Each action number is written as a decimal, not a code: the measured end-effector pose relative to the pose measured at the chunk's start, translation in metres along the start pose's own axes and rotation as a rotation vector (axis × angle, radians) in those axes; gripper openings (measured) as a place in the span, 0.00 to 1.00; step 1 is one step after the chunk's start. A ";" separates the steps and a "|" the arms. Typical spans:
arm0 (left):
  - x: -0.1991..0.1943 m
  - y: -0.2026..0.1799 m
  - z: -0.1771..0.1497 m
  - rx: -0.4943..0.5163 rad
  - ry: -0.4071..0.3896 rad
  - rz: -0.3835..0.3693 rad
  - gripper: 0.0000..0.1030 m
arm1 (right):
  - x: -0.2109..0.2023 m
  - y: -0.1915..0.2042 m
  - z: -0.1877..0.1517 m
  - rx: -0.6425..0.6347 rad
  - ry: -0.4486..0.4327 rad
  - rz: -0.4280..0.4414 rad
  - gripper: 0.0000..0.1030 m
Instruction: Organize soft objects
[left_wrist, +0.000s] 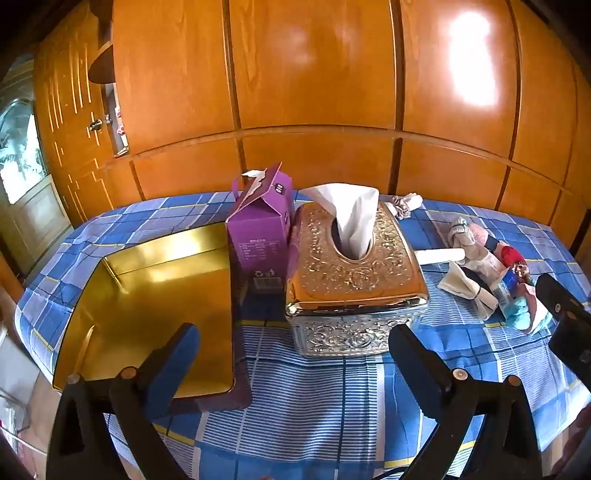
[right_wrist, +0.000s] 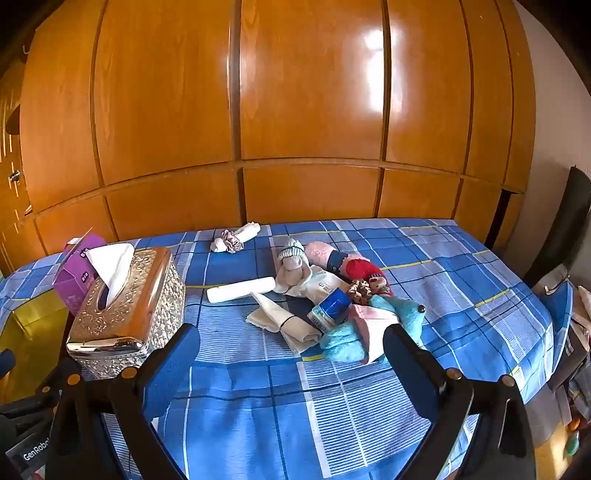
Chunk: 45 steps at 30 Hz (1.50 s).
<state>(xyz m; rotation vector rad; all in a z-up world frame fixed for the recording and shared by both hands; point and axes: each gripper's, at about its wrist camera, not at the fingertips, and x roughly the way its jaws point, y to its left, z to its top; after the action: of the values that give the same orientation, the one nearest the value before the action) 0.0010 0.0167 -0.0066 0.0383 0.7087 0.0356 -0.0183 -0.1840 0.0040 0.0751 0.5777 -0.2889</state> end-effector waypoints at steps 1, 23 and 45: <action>0.000 0.001 0.000 -0.003 0.001 0.000 1.00 | -0.001 0.000 0.000 -0.002 -0.004 0.002 0.98; -0.002 0.019 0.000 -0.051 -0.007 0.035 1.00 | -0.001 0.006 -0.004 -0.015 -0.005 0.042 0.98; -0.003 0.028 -0.002 -0.078 -0.004 0.034 1.00 | -0.003 0.007 -0.005 -0.017 -0.008 0.069 0.98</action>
<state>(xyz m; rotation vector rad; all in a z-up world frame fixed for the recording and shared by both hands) -0.0036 0.0448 -0.0046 -0.0247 0.7017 0.0957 -0.0216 -0.1762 0.0018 0.0776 0.5689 -0.2175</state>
